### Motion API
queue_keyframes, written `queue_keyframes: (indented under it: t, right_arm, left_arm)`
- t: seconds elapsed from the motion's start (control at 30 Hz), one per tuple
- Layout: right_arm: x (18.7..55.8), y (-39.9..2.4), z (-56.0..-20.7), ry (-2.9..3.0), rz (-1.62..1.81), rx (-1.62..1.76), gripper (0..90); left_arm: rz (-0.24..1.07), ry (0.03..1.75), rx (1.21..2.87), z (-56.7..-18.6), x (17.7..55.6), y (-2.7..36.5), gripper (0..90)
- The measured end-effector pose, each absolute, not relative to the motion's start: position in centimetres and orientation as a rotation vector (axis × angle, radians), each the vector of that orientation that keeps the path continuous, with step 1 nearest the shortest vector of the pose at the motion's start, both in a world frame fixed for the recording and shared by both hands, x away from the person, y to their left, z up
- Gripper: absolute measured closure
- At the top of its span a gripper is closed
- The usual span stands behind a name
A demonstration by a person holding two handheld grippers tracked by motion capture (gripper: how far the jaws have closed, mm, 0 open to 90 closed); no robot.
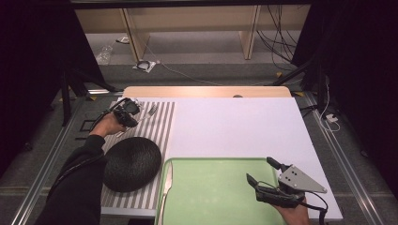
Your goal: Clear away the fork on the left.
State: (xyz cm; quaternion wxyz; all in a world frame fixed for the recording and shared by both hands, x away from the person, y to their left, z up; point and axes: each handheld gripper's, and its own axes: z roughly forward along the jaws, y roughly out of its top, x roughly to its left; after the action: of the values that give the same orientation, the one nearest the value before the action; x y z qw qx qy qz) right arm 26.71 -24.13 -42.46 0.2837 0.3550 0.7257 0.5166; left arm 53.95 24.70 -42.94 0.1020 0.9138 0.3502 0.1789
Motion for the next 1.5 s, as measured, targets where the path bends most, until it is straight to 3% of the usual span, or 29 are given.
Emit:
queue_keyframes:
  t: [0.7, 1.5]
  right_arm:
    - [26.8, -24.1, -42.5, 1.948, 1.372, 0.955, 16.0]
    - [26.7, -24.0, -42.5, 1.939, 1.380, 0.942, 16.0]
  left_arm:
    - [0.418, 1.055, 2.512, -38.9, 48.6, 22.8, 83.7]
    - [0.389, 0.912, 2.520, -38.9, 41.8, 19.6, 83.7]
